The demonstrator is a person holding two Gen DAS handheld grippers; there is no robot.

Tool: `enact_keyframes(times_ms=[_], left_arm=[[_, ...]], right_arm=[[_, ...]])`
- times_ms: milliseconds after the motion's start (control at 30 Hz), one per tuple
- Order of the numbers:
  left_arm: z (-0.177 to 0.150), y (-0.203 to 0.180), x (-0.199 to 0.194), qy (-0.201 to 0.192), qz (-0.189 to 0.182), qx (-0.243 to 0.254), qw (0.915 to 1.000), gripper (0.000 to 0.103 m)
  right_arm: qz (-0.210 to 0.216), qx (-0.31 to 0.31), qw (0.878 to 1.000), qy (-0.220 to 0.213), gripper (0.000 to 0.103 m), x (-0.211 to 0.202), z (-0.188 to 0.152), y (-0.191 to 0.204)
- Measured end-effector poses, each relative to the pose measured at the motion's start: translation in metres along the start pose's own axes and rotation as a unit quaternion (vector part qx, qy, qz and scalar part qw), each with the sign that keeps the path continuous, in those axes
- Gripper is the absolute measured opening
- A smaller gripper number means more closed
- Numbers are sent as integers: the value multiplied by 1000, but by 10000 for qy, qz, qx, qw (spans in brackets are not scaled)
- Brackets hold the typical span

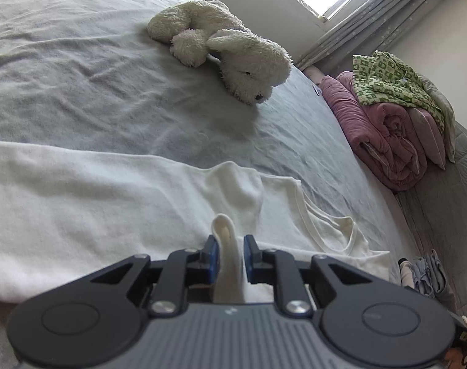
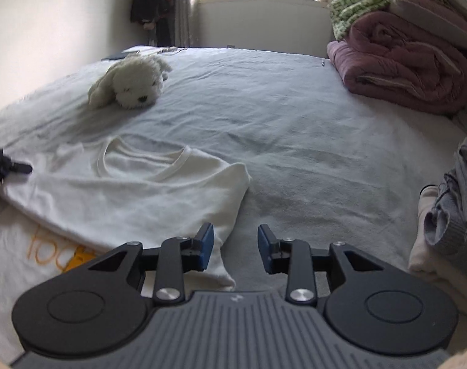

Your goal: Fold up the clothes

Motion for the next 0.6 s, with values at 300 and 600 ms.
enact_keyframes(times_ms=[300,600], left_arm=[[14,-18,1,-155,89,541,9984,4],[37,-22,34,-373,129,866,9955,4]], right_arm=[[375,1401,9894,80,35,59,21,-8],[524,2428,9680,-364,5,58,25,-51]])
Point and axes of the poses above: each gripper's, at about its wrist camera, not at the fingertips, and x roughly the way its jaws point, y to its left, z to its top, the point moved 7 cm from there along x, roughly the way its jaws point, and after that the axes turned 15 degrees about x, right-handed, at the moved point
